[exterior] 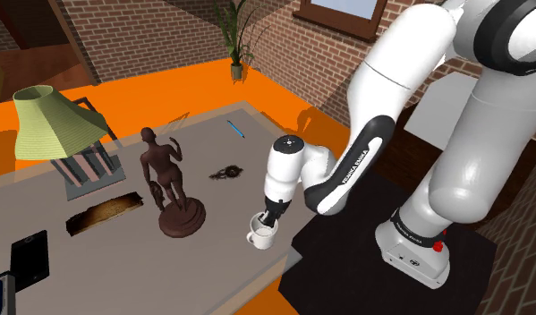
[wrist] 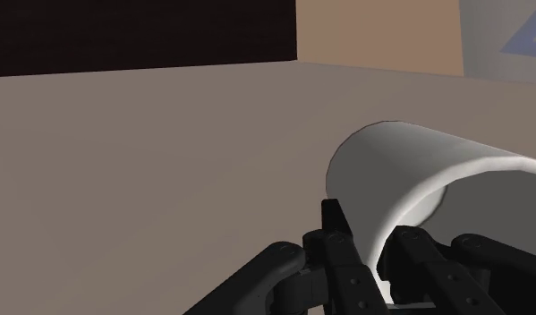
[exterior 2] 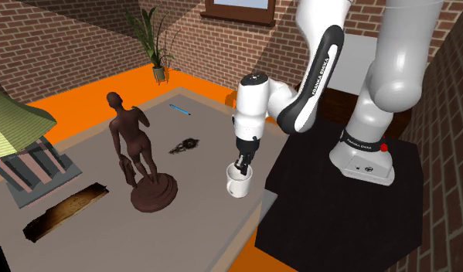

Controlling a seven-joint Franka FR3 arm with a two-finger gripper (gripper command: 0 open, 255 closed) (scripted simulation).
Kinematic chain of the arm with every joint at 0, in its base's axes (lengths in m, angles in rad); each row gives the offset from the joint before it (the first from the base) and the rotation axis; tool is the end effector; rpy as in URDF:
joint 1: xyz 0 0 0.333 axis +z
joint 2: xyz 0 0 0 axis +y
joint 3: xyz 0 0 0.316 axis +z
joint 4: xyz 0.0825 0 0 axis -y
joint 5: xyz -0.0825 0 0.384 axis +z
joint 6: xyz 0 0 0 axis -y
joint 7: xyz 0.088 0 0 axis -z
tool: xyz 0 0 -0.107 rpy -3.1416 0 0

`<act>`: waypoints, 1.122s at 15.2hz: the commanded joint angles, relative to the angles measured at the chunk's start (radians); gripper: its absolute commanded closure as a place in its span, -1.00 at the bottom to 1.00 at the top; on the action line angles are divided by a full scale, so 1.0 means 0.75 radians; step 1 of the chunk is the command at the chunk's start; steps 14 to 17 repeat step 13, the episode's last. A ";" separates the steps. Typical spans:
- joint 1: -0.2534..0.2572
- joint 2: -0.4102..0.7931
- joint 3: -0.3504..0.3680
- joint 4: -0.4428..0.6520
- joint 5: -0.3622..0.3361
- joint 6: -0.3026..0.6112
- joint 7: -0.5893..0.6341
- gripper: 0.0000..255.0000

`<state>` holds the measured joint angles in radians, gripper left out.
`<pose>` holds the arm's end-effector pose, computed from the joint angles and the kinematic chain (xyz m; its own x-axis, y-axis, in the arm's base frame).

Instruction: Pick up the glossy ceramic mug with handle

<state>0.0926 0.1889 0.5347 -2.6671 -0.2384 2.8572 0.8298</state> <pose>0.3250 0.2647 0.1880 0.9998 0.0158 0.0118 0.0163 -0.9989 -0.0439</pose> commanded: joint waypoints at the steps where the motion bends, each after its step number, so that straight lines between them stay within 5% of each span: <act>1: -0.038 -0.047 0.056 -0.005 0.081 -0.036 -0.058 1.00; 11: -0.084 -0.313 0.179 -0.010 0.482 -0.246 -0.341 1.00; 17: -0.081 -0.316 0.176 -0.010 0.486 -0.250 -0.344 1.00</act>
